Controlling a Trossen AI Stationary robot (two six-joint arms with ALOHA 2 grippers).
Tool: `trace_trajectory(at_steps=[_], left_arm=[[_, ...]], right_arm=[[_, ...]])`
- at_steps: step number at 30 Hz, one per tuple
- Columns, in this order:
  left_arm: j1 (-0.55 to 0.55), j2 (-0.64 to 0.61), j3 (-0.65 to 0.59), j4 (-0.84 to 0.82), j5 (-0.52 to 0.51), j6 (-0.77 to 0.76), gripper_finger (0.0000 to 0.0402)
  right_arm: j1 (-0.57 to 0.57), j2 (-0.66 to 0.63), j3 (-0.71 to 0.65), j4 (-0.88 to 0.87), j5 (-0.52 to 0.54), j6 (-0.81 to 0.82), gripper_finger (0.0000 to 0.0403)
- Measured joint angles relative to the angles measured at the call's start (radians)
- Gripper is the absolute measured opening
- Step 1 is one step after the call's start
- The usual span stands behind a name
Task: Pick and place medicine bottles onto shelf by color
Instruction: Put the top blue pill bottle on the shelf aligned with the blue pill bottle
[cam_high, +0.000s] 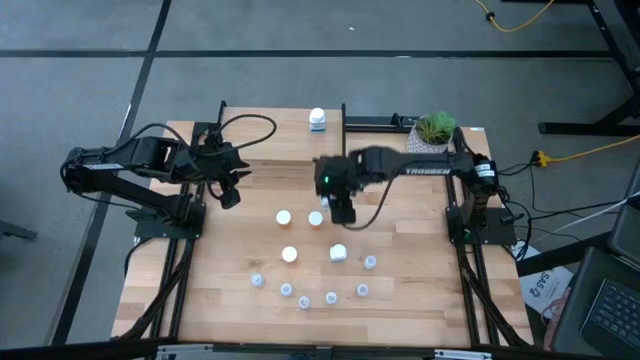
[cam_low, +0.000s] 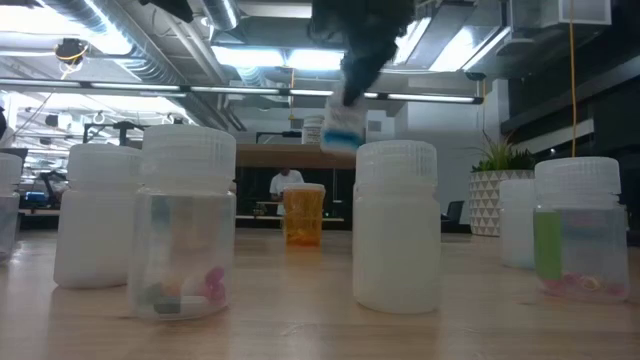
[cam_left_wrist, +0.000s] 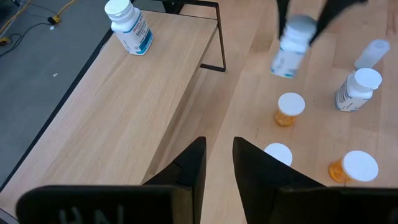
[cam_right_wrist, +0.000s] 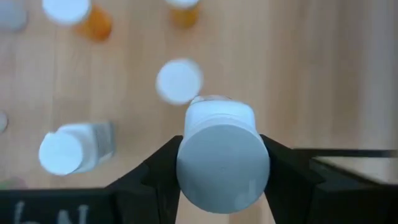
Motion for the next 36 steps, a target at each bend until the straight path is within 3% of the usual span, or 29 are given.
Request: trace_trajectory(at_steps=[7,18,24,32,36], left_arm=[[0.0,0.0,0.0,0.0,0.0,0.0,0.0073],[0.0,0.0,0.0,0.0,0.0,0.0,0.0073],[0.0,0.0,0.0,0.0,0.0,0.0,0.0073],[0.0,0.0,0.0,0.001,0.0,0.0,0.0073],[0.0,0.0,0.0,0.001,-0.001,0.0,0.0073]], right_arm=[[-0.126,0.0,0.128,0.006,0.001,-0.11,0.0181],[-0.298,0.008,0.132,0.161,0.002,-0.242,0.018],[-0.326,0.016,0.186,0.163,0.002,-0.281,0.018],[-0.323,0.171,0.554,0.011,0.014,-0.345,0.018],[-0.32,0.151,0.457,-0.071,0.026,-0.345,0.018]])
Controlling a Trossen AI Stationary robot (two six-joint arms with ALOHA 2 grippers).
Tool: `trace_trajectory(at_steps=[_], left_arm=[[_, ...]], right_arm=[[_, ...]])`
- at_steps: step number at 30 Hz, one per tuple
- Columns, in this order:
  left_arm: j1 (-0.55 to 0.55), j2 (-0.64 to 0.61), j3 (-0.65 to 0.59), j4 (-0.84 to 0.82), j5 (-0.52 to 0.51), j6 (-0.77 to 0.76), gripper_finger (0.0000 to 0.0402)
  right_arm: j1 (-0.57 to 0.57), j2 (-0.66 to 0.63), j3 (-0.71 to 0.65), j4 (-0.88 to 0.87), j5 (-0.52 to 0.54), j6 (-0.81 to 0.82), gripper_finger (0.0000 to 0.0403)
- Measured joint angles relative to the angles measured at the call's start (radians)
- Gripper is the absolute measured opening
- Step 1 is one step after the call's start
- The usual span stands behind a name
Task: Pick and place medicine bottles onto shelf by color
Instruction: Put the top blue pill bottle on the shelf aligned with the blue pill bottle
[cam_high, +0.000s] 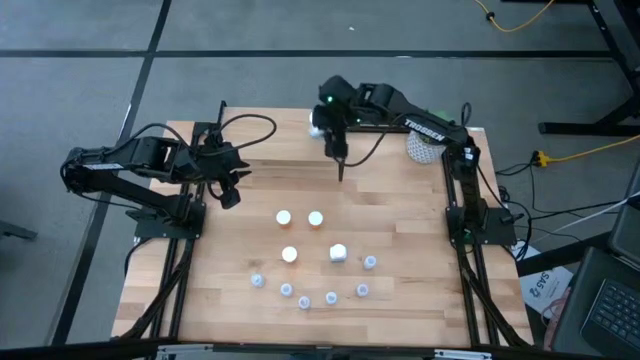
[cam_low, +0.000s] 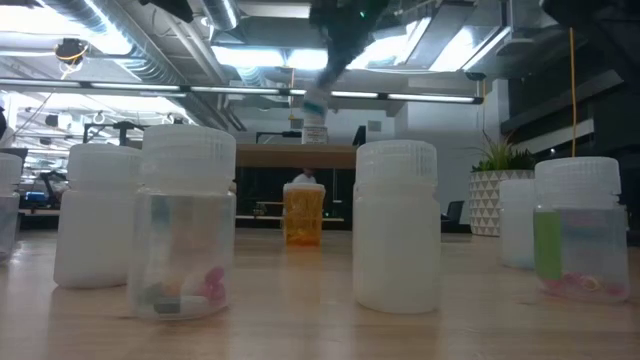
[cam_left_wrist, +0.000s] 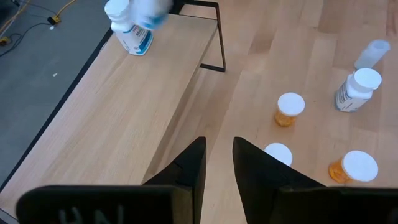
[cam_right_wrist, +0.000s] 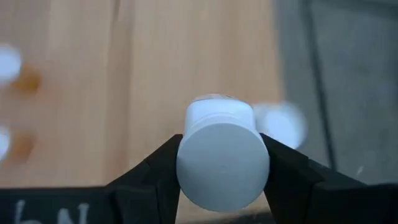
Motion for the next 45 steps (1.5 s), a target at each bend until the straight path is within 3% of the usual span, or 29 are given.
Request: trace_trajectory(at_steps=[3,22,33,45], left_arm=[[0.0,0.0,0.0,0.0,-0.012,0.0,0.0073],[0.0,0.0,0.0,0.0,-0.024,0.0,0.0073],[0.0,0.0,0.0,0.0,-0.024,0.0,0.0073],[0.0,0.0,0.0,0.0,-0.024,0.0,0.0073]], right_arm=[[0.0,0.005,-0.027,-0.08,-0.016,0.023,0.018],[-0.036,0.043,-0.06,0.005,-0.07,-0.003,0.0183],[-0.055,0.043,-0.06,0.005,-0.072,-0.003,0.0229],[-0.045,0.043,-0.015,0.053,-0.03,-0.003,0.0249]])
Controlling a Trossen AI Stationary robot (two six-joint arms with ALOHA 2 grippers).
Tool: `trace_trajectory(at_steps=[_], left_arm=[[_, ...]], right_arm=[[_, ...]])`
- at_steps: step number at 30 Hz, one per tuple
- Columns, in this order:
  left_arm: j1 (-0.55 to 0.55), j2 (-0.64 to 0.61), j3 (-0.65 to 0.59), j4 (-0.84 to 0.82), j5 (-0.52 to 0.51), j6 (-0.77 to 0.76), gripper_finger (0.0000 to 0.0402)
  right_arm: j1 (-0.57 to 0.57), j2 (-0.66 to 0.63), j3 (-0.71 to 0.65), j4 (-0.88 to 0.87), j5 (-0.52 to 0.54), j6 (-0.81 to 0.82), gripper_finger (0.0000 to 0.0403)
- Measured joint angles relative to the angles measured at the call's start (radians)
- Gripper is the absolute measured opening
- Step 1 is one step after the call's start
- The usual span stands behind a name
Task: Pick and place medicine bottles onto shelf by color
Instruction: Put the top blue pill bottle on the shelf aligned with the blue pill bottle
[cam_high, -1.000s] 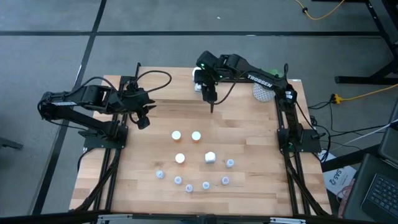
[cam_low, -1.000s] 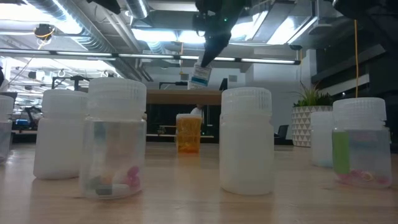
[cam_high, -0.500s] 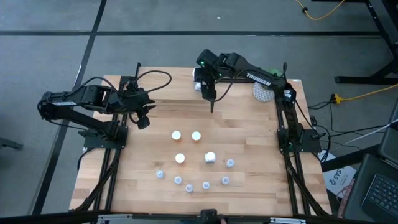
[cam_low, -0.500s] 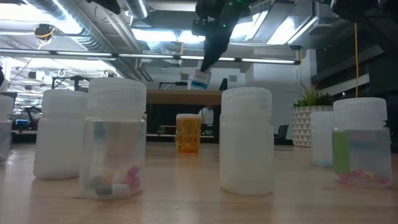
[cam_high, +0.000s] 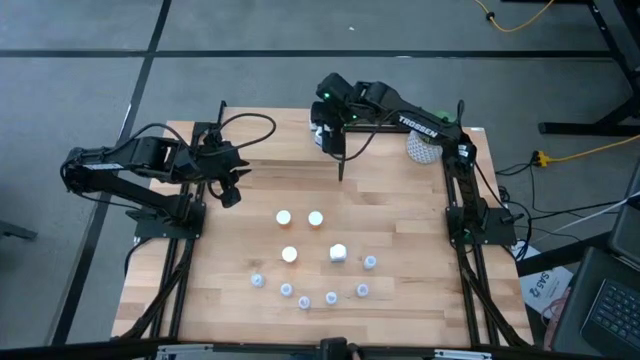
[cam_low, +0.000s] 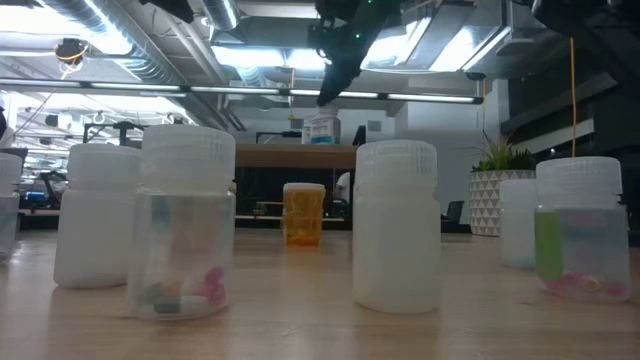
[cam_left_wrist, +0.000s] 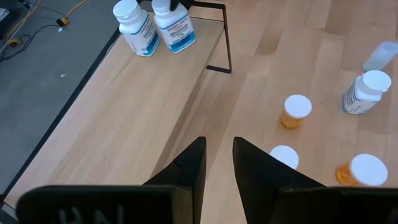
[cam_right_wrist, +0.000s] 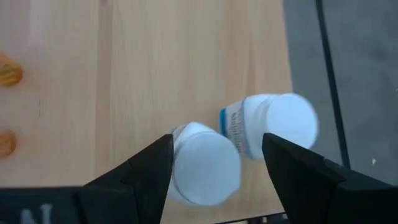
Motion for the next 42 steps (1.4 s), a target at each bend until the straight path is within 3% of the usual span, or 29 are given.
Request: trace_trajectory(at_steps=[11,17,28,34,42], left_arm=[[0.0,0.0,0.0,0.0,0.0,0.0,0.0073],[0.0,0.0,0.0,0.0,0.0,0.0,0.0073],[0.0,0.0,0.0,-0.001,0.0,0.0,0.0073],[0.0,0.0,0.0,0.0,0.0,0.0,0.0073],[0.0,0.0,0.0,0.0,0.0,0.0,0.0073]], right_arm=[[0.043,0.0,0.083,-0.25,0.002,0.132,0.0247],[0.043,0.0,0.083,-0.31,0.002,0.184,0.0207],[0.037,0.015,-0.021,-0.228,0.011,0.181,0.0106],[0.032,0.014,-0.062,-0.166,0.121,0.177,0.0094],[0.014,0.014,-0.062,-0.084,0.126,0.176,0.0093]])
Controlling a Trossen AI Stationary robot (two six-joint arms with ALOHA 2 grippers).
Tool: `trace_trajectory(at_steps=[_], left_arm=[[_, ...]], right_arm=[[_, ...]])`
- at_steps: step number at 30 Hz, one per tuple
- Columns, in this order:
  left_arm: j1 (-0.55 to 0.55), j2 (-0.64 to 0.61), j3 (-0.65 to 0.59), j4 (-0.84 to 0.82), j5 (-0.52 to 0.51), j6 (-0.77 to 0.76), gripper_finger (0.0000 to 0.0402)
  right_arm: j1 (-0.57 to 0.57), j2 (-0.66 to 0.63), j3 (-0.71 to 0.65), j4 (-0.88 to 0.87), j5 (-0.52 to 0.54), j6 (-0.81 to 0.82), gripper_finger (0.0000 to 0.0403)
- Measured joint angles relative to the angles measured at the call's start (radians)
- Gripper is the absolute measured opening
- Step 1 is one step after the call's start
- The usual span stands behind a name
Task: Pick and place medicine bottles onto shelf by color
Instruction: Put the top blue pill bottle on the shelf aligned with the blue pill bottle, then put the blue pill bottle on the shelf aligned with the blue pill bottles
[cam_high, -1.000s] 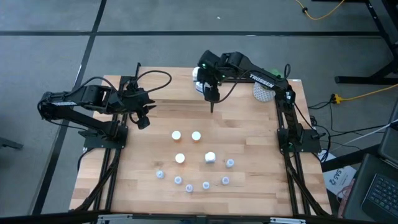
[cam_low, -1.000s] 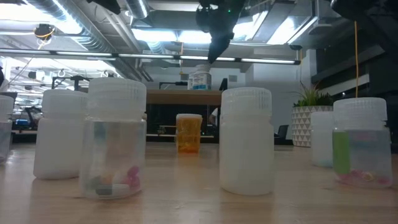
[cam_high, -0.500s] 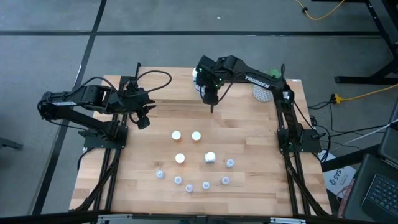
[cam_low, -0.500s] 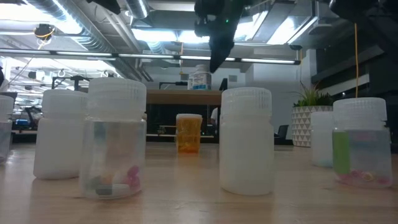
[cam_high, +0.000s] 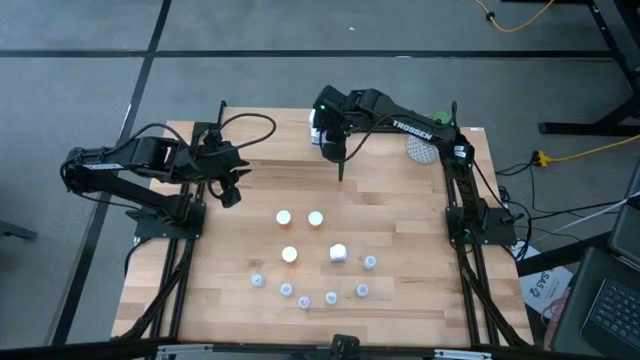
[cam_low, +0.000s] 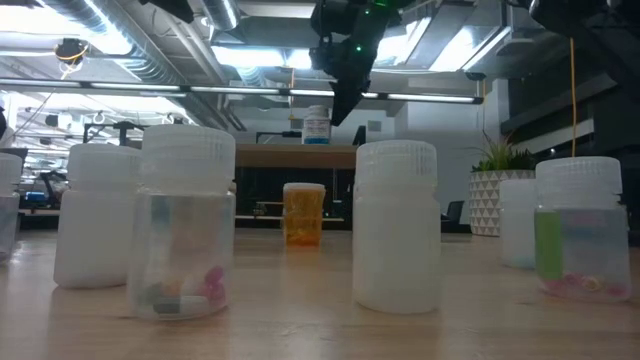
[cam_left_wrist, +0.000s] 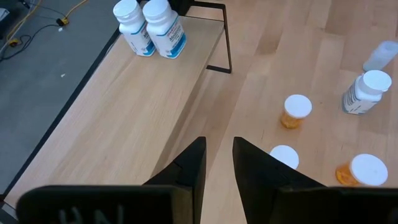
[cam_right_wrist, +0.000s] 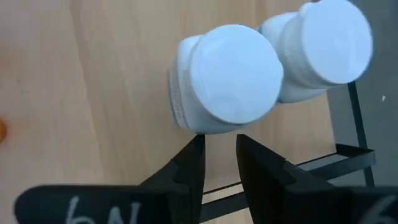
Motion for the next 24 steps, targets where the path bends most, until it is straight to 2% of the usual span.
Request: trace_trajectory(at_steps=[15,19,24], left_arm=[[0.0,0.0,0.0,0.0,0.0,0.0,0.0073],[0.0,0.0,0.0,0.0,0.0,0.0,0.0073],[0.0,0.0,0.0,0.0,0.0,0.0,0.0073]], right_arm=[[0.0,0.003,0.0,0.002,-0.019,0.003,0.0093],[0.001,0.003,0.025,-0.109,-0.019,0.024,0.0093],[0.037,0.003,0.128,-0.249,-0.039,0.062,0.0093]])
